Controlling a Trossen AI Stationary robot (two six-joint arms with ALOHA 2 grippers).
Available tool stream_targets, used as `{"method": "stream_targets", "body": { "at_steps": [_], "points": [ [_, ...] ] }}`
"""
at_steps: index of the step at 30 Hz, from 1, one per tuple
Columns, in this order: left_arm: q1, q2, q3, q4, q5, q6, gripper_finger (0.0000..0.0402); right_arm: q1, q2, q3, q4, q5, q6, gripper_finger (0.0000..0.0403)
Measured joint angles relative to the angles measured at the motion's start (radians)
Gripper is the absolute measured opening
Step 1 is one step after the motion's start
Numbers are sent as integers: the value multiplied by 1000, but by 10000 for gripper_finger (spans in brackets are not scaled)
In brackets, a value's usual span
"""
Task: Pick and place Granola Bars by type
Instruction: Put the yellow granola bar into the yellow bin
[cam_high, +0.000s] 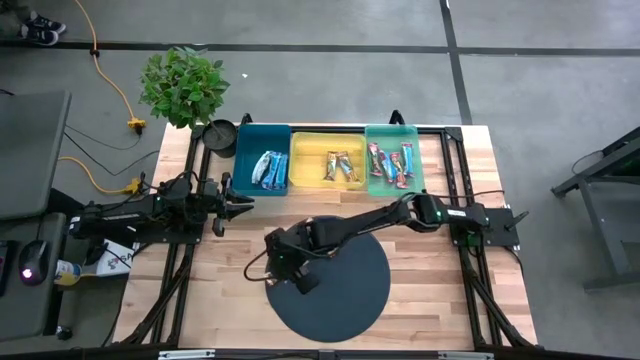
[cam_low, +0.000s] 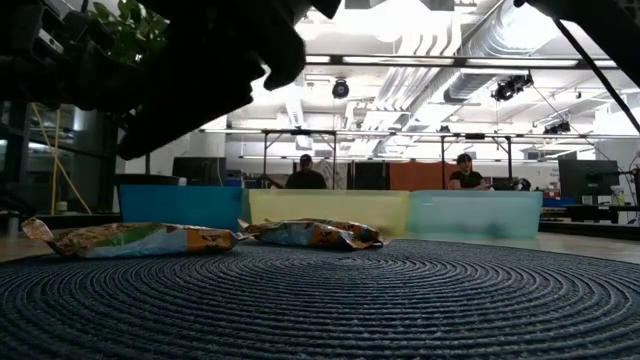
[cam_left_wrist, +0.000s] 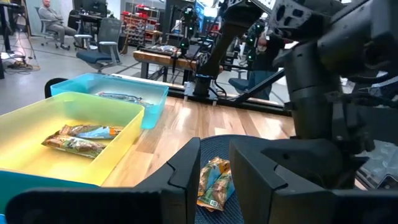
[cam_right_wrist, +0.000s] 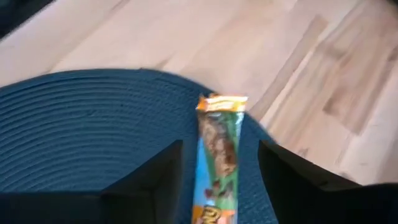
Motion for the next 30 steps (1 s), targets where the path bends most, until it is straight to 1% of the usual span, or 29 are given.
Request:
{"method": "stream_targets", "body": {
  "at_steps": [2,6,10,15,21,26,30],
  "points": [
    [0,0,0,0,-1,0,82,6,8,0,22,28,-2,193],
    [0,0,0,0,-4,0,82,10,35,0,34,33,-1,195],
    [0,0,0,-1,-6,0,82,9,48,-2,25,19,35,195],
    [0,0,0,-1,-6,0,82,7,56,-1,30,17,35,195],
    [0,0,0,-1,-6,0,82,6,83,0,6,-11,37,196],
    [0,0,0,-1,-9,0,82,1,96,0,38,-49,28,211],
    [0,0,0,-2,-13,0,82,0,105,-2,39,-23,25,227]
  ]
}}
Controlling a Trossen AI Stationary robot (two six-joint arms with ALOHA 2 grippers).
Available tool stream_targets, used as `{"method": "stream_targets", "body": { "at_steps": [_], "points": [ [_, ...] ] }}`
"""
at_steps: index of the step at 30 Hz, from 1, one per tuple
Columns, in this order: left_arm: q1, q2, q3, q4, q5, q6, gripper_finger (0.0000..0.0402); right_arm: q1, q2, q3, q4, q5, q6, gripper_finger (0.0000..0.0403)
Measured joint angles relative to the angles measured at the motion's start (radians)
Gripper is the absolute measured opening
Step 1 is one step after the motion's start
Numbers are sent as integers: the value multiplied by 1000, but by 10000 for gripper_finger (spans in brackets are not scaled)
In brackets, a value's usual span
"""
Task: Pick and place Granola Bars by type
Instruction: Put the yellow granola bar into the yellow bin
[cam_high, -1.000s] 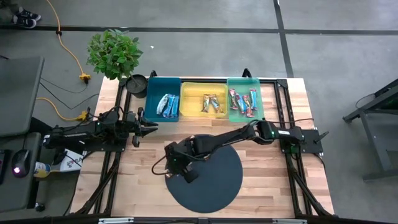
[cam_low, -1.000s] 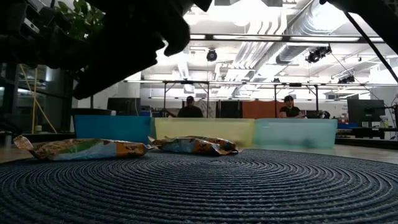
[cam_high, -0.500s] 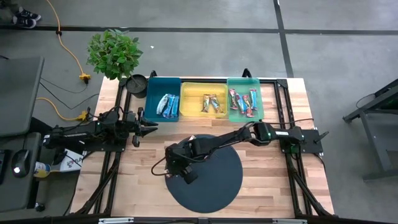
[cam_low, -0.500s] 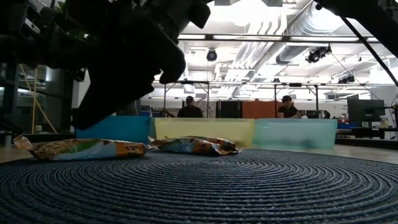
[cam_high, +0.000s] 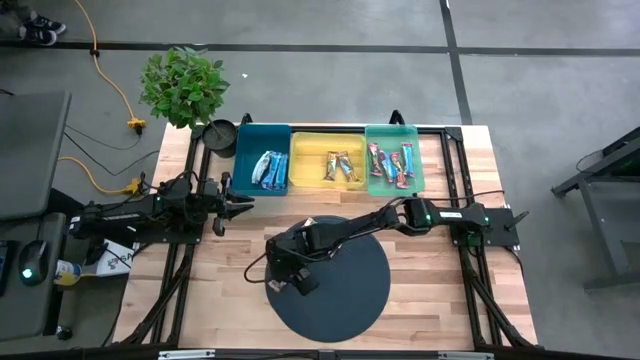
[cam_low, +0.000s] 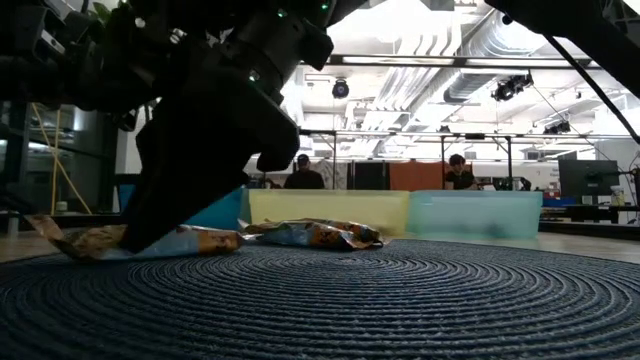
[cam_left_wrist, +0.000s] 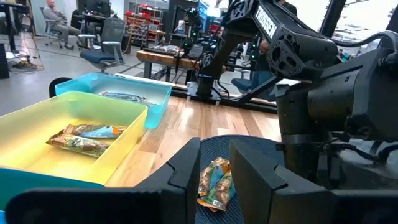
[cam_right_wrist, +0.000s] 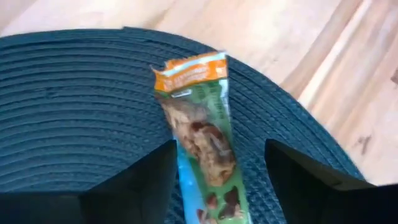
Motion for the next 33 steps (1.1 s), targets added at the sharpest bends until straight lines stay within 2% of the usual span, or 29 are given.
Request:
{"method": "stream_targets", "body": {
  "at_steps": [6,17,33],
  "points": [
    [0,0,0,0,-1,0,82,0,0,0,-10,21,-9,227],
    [0,0,0,-1,-2,0,82,-5,0,0,-62,-11,-10,184],
    [0,0,0,-1,-3,0,82,-5,0,2,-82,-4,-11,128]
  ]
}}
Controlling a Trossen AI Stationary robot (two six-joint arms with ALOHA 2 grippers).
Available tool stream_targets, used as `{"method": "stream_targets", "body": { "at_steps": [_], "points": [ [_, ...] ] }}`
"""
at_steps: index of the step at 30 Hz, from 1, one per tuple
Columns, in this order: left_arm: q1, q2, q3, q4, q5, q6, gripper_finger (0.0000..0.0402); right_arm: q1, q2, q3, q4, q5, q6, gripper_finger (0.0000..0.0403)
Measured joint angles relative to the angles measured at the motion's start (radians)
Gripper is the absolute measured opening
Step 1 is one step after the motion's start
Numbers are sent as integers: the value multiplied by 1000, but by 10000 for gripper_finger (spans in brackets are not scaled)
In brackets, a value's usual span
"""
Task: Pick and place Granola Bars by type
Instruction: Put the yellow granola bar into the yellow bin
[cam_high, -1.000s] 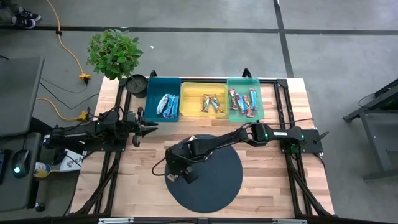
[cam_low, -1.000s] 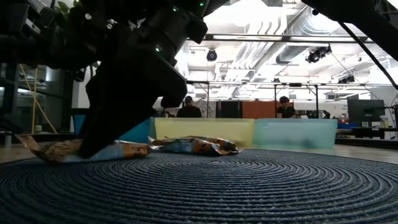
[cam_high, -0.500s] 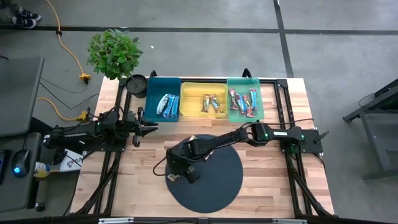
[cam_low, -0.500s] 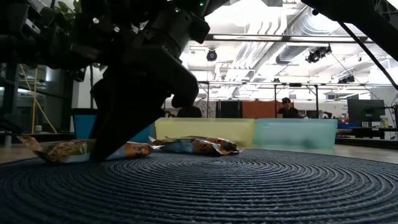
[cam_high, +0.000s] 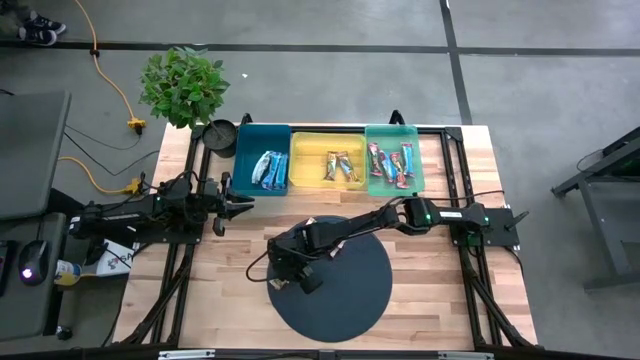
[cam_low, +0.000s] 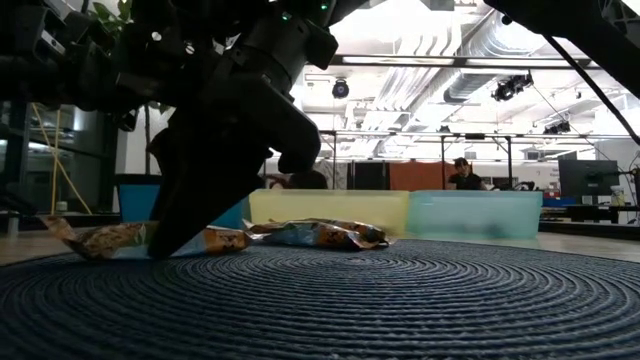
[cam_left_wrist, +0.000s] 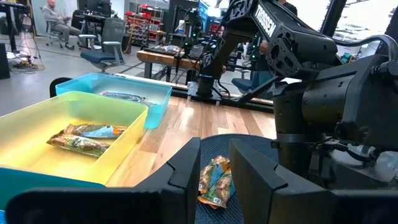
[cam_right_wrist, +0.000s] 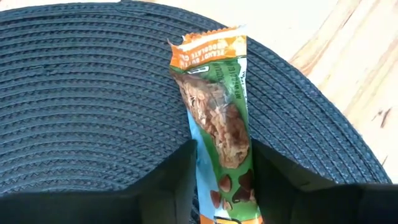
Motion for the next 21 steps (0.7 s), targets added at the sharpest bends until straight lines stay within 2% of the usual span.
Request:
{"method": "stream_targets", "body": {
  "at_steps": [21],
  "points": [
    [0,0,0,0,0,0,82,3,-6,0,24,27,50,71]
  ]
}}
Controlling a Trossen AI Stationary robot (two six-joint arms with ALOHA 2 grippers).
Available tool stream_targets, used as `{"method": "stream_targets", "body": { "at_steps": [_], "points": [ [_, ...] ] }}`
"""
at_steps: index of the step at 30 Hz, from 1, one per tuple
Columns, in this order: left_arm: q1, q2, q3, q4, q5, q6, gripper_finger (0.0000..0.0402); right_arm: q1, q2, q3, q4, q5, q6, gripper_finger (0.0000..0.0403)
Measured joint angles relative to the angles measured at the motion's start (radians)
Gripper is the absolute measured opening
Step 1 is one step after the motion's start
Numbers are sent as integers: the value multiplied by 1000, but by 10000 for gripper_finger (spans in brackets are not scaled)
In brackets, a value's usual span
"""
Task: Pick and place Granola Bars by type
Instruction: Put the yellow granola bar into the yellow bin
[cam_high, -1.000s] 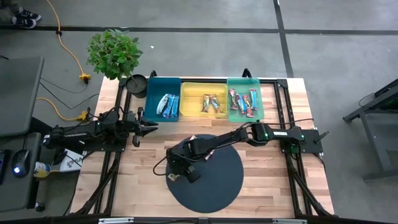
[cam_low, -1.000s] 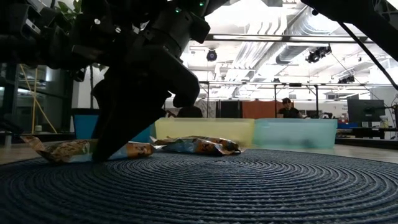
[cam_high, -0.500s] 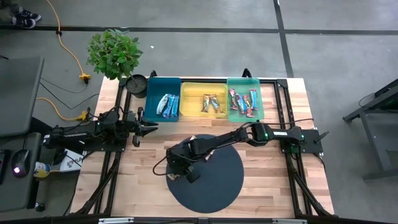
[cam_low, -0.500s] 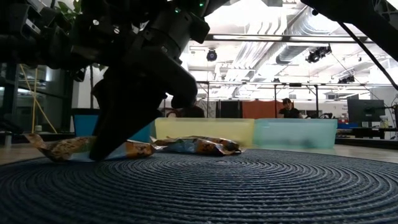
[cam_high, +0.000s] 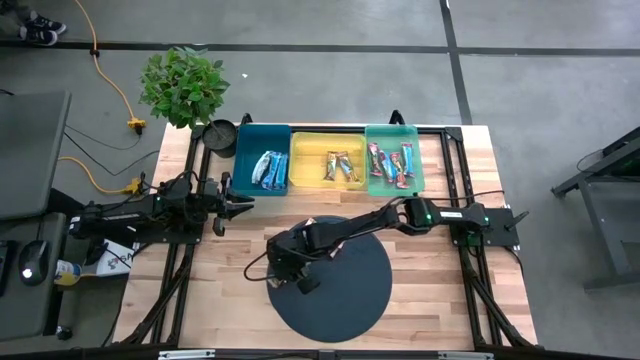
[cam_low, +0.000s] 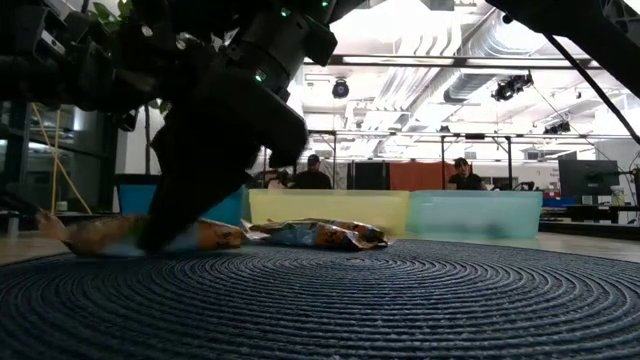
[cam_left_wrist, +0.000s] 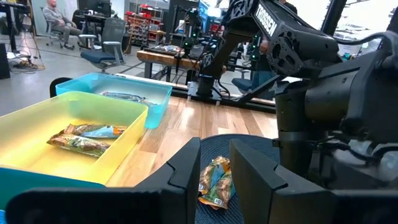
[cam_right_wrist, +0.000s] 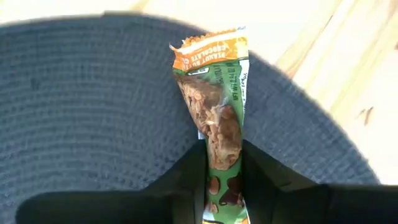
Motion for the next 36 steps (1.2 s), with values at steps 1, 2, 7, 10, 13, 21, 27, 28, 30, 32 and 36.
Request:
{"method": "stream_targets", "body": {
  "at_steps": [1,2,7,10,13,21,27,28,30,32,36],
  "points": [
    [0,0,0,0,0,0,82,1,-2,0,13,3,3,70],
    [0,0,0,0,0,0,82,2,-10,0,28,11,5,69],
    [0,0,0,0,0,0,82,4,-40,31,63,35,12,68],
    [0,0,0,0,0,0,82,4,-40,95,44,68,45,68],
    [0,0,0,0,0,0,82,4,-40,159,45,92,64,67],
    [0,0,0,0,0,0,82,4,-84,208,92,175,150,67],
    [0,2,0,0,0,0,82,4,-108,209,155,184,230,67],
    [0,3,0,0,-1,0,82,4,-109,209,176,189,251,67],
    [0,3,0,0,-1,0,82,4,-119,210,193,204,292,67],
    [0,3,0,0,-1,0,82,2,-124,210,235,239,331,67],
    [0,3,0,0,0,0,82,-10,-151,210,271,316,379,67]
  ]
}}
